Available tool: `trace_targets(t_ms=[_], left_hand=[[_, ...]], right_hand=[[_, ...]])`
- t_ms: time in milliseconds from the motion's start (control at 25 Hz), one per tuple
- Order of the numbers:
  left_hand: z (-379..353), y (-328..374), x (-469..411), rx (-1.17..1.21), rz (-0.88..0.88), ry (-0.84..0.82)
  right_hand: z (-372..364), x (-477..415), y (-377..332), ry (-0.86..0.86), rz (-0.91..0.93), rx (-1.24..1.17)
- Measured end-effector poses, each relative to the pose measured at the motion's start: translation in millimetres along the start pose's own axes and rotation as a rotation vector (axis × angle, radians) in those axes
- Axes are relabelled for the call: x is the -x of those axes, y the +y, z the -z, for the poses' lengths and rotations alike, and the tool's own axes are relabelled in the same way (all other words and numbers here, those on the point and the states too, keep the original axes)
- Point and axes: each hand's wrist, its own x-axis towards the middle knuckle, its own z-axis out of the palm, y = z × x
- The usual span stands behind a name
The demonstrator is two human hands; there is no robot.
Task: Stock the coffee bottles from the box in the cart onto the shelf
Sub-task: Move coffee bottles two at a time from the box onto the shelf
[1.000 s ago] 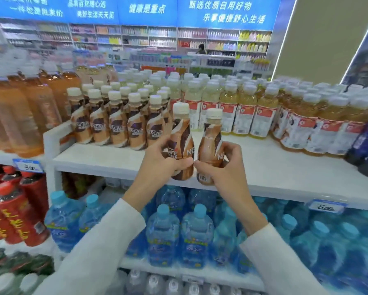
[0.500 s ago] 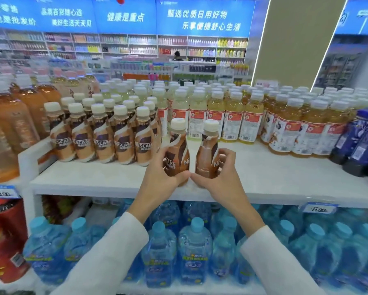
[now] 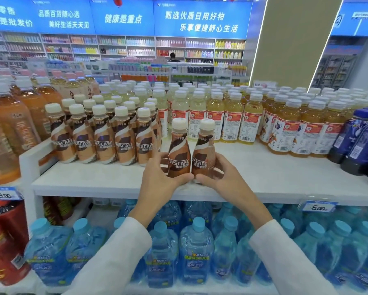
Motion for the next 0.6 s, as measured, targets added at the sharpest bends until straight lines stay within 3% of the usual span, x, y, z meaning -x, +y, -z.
trace_targets(t_ms=[120, 360, 520, 600], left_hand=[[7, -1, 2, 0.021, 0.018, -0.04], [3, 1, 10, 0.082, -0.021, 0.03], [1, 1, 12, 0.087, -0.024, 0.053], [2, -1, 14, 0.09, -0.02, 0.067]], right_hand=[[-3, 2, -2, 0.16, 0.012, 0.077], [-2, 8, 2, 0.036, 0.015, -0.008], [-12, 15, -3, 0.242, 0.011, -0.072], [-17, 17, -5, 0.249, 0.019, -0.091]])
